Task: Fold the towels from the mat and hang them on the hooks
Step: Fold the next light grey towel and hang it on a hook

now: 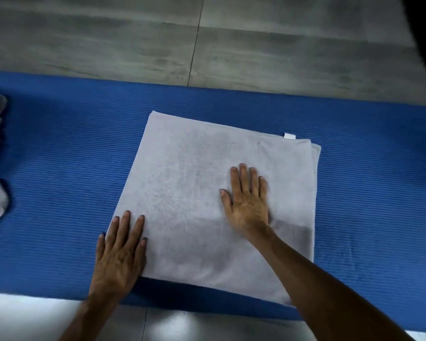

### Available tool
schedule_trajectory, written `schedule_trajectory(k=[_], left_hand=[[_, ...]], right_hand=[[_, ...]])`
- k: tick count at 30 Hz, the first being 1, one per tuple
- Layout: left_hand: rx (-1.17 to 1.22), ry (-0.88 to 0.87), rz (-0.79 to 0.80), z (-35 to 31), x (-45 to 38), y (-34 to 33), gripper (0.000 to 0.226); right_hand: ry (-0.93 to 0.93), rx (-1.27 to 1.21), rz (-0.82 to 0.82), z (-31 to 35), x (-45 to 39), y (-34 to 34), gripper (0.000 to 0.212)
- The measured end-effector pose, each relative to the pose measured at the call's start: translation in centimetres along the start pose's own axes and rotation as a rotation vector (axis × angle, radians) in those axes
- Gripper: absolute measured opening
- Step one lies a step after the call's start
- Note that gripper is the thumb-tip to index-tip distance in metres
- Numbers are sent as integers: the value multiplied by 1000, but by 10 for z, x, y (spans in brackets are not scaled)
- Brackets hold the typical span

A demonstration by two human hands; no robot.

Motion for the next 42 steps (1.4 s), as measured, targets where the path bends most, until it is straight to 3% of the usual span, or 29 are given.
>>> schedule_trajectory(k=[5, 12, 16, 18, 22, 24, 28, 32, 39, 42], left_hand=[[100, 115, 3, 15, 4, 16, 67], [246, 338, -49, 46, 5, 30, 71], [329, 477, -46, 60, 16, 31, 45], [509, 514, -27, 64, 24, 25, 34], [980, 655, 25, 68, 40, 7, 23], [1077, 713, -2, 70, 46, 7, 19], [1191, 720, 48, 65, 52, 6, 14], [1143, 692, 190, 69, 62, 6, 20], [1007, 503, 771, 58, 103, 7, 34], [1256, 614, 685, 55, 91, 17, 23]], right_hand=[[42, -94, 1, -11, 30, 20, 68], [-371, -244, -53, -101, 130, 39, 72], [-544, -416, -178, -126, 164, 57, 76], [-651, -677, -234, -135, 175, 58, 65], [-985, -1119, -28, -139, 207, 29, 28], [-1058, -1218, 106, -136, 221, 14, 24], [-1047, -1423, 171, -135, 225, 8, 28], [-982, -1420, 311, -133, 231, 10, 28], [-986, -1388, 630, -140, 259, 39, 35], [-1016, -1466, 557, -138, 240, 55, 24]])
Point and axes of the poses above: each hand's wrist, its own x-axis away from the middle knuckle, its own y-axis out of the back of the hand, z = x × y, the point moved 10 cm from there along -x, towards the middle knuckle, and after that the axes turned 9 degrees about -x, right-handed, at the moved point
